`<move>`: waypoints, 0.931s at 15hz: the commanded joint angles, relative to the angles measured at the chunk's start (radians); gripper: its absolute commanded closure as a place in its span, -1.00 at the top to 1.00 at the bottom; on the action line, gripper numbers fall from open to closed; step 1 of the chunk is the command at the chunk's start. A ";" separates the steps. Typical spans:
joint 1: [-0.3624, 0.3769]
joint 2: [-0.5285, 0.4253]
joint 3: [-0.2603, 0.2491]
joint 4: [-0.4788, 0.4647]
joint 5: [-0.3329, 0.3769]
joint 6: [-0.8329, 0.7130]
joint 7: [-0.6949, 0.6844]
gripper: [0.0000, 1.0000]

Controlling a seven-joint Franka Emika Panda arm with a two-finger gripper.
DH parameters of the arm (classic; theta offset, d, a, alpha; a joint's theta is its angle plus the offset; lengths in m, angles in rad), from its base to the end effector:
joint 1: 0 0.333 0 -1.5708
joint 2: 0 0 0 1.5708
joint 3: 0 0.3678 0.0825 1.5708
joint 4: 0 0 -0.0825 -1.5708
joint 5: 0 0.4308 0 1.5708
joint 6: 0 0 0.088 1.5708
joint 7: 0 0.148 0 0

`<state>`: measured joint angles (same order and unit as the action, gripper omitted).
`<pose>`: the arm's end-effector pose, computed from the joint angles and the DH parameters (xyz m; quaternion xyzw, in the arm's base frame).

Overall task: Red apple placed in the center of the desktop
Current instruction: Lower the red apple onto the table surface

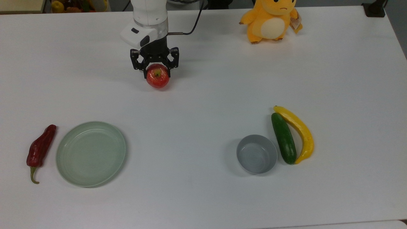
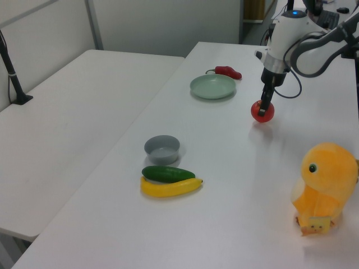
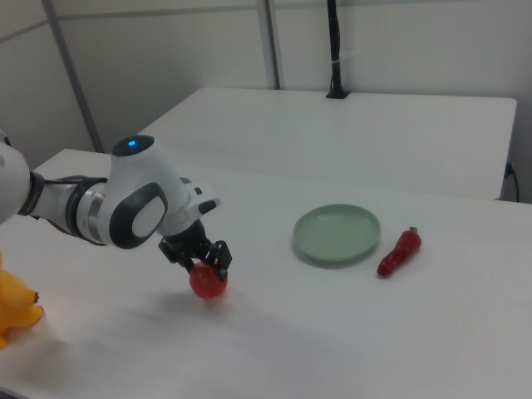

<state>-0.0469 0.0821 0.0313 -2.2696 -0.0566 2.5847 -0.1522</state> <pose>0.5962 -0.0095 0.3245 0.9890 0.0896 0.1145 0.0261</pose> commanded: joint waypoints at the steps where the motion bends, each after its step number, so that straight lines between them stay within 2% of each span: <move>1: -0.005 -0.010 0.002 -0.061 0.004 0.100 -0.026 -0.15; 5: -0.005 0.004 0.002 -0.061 0.004 0.101 -0.026 -0.13; 6: -0.005 0.004 0.002 -0.061 0.004 0.100 -0.024 -0.01; 9: -0.007 0.004 0.002 -0.061 0.017 0.094 -0.010 0.92; 10: -0.010 0.004 0.002 -0.061 0.017 0.092 -0.007 1.00; 14: -0.016 -0.004 0.002 -0.056 0.018 0.078 -0.006 1.00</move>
<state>-0.0548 0.0942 0.0308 -2.3112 -0.0561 2.6579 -0.1519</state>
